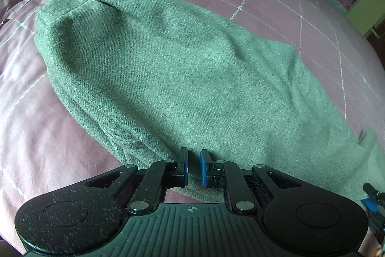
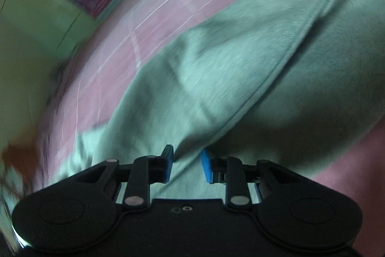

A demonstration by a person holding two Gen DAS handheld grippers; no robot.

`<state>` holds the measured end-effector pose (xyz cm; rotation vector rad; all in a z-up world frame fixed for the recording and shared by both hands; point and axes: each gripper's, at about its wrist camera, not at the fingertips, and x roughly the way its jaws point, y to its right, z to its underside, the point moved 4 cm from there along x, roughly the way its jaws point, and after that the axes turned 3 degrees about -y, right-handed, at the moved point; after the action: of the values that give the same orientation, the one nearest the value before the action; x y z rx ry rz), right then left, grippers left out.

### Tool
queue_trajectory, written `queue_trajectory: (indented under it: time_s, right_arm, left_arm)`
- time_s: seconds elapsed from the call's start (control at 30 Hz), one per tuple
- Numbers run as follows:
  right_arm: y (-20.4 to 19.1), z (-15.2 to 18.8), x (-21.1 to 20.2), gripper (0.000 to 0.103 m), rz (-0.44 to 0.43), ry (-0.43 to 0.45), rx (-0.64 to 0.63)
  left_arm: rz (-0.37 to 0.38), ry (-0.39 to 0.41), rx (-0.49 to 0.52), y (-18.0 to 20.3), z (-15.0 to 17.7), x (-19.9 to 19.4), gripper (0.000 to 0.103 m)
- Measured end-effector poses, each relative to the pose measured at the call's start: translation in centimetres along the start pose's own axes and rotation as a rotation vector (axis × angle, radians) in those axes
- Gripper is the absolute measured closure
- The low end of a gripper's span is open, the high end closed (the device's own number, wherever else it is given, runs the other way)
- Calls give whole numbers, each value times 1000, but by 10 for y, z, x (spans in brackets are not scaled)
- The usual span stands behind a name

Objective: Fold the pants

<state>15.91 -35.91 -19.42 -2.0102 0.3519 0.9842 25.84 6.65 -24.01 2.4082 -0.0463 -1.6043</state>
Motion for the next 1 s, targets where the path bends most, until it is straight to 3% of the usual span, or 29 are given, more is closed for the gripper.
queue_trajectory:
  time_s: [0.1, 0.23, 0.3, 0.4, 0.47, 0.53, 0.6, 0.63, 0.67, 0.83, 1.0]
  right_arm:
    - [1, -3, 1, 95, -10, 18, 14]
    - [-25, 1, -45, 97, -45, 150, -156]
    - [-31, 8, -67, 97, -64, 176, -217]
    - [-18, 26, -65, 97, -17, 128, -275]
    - [2, 38, -43, 97, 69, 56, -291]
    - [17, 40, -28, 99, 93, 24, -275]
    - [12, 36, -28, 91, 91, 26, -289]
    - [10, 33, -29, 82, 75, 22, -286]
    - [10, 31, -34, 80, 45, 21, -271]
    - [21, 6, -48, 79, 37, 64, -234]
    - [38, -16, -59, 78, 33, 89, -191]
  left_arm:
    - [-11, 2, 6, 2, -1, 1, 90]
    - [-32, 12, 41, 6, 0, 1, 90]
    - [-40, 19, 53, 8, 1, 1, 90]
    - [-48, 26, 64, 9, 2, 0, 90]
    - [-57, 28, 74, 12, 2, -1, 90]
    - [-69, 31, 89, 17, 3, -5, 90]
    - [-87, 46, 109, 25, 4, -13, 90]
    - [-73, 49, 110, 30, 5, -17, 90]
    - [-55, 51, 110, 35, 7, -21, 90]
    - [2, 8, 159, 72, 27, -15, 90]
    - [-63, 12, 216, 90, 39, 0, 86]
